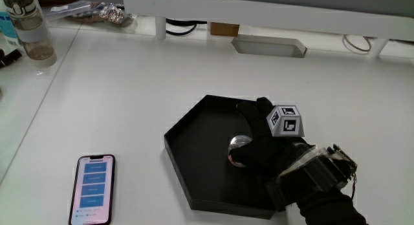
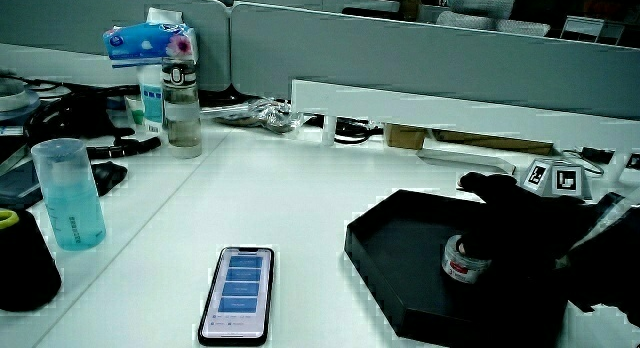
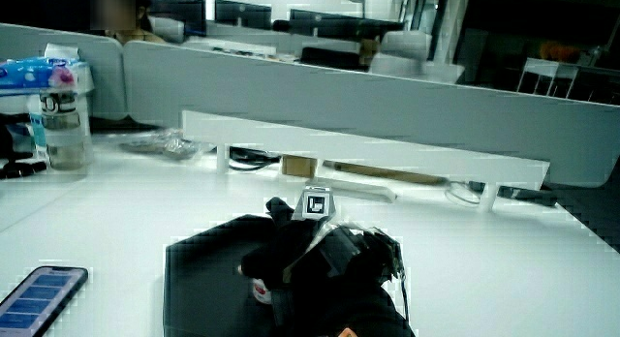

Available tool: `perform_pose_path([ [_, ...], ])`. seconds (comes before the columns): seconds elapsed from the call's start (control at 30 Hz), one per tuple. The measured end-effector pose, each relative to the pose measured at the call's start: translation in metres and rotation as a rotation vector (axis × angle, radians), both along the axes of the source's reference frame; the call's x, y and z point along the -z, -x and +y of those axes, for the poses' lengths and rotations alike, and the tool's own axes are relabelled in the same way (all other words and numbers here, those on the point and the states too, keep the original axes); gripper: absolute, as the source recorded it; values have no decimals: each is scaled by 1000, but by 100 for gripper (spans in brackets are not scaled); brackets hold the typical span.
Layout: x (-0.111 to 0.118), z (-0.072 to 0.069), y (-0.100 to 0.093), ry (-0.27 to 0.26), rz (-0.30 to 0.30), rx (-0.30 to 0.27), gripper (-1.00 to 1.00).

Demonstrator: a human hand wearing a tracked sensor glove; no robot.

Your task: Pick paper clip from plate

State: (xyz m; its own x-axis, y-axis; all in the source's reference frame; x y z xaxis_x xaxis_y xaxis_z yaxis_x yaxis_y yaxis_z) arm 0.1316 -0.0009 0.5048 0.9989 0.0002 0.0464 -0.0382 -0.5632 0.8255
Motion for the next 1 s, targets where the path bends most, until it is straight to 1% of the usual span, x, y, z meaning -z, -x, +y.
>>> perform_pose_path([
  [0.03, -3, 2, 0, 7, 6, 5, 0],
  [0.07, -6, 3, 1, 24, -5, 6, 0],
  [0.1, -8, 5, 2, 25, 21, 21, 0],
  [0.13, -10, 6, 2, 31, 31, 25, 0],
  [0.17, -13, 7, 1, 51, 19, 19, 0],
  [0.2, -15, 8, 1, 57, 19, 21, 0],
  [0.27, -16, 9, 3, 54, 31, 38, 0],
  [0.3, -19, 11, 4, 64, 52, 52, 0],
  [0.33, -21, 12, 4, 77, 53, 45, 0],
  [0.37, -23, 12, 4, 70, 69, 38, 6],
  [0.4, -26, 13, 3, 94, 63, 38, 12],
  [0.43, -28, 14, 2, 78, 70, 25, 18],
  [0.47, -30, 14, 0, 93, 51, 18, 24],
  [0.5, -30, 15, -1, 91, -5, -22, 29],
  [0.53, -24, 15, 1, 31, -14, -13, 35],
  [0.57, -26, 15, 2, 5, 64, 39, 41],
  [0.6, -29, 14, -1, 32, 10, -1, 47],
  [0.63, -26, 13, 0, 19, 4, -20, 53],
  [0.67, -24, 12, 3, 12, 9, 18, 59],
  [0.7, -26, 13, 3, 21, 18, 16, 65],
  [0.73, -23, 12, 3, 5, 13, 13, 71],
  [0.77, -24, 12, 3, 9, 15, 6, 76],
  [0.8, -23, 12, 3, 3, 7, 10, 82],
  [0.83, -26, 12, 3, 14, 20, 5, 88],
  [0.87, -23, 12, 4, 14, 5, 9, 94],
  [0.9, -24, 13, 4, 10, 10, 13, 100],
  [1.0, -23, 13, 5, 11, 7, 23, 100],
])
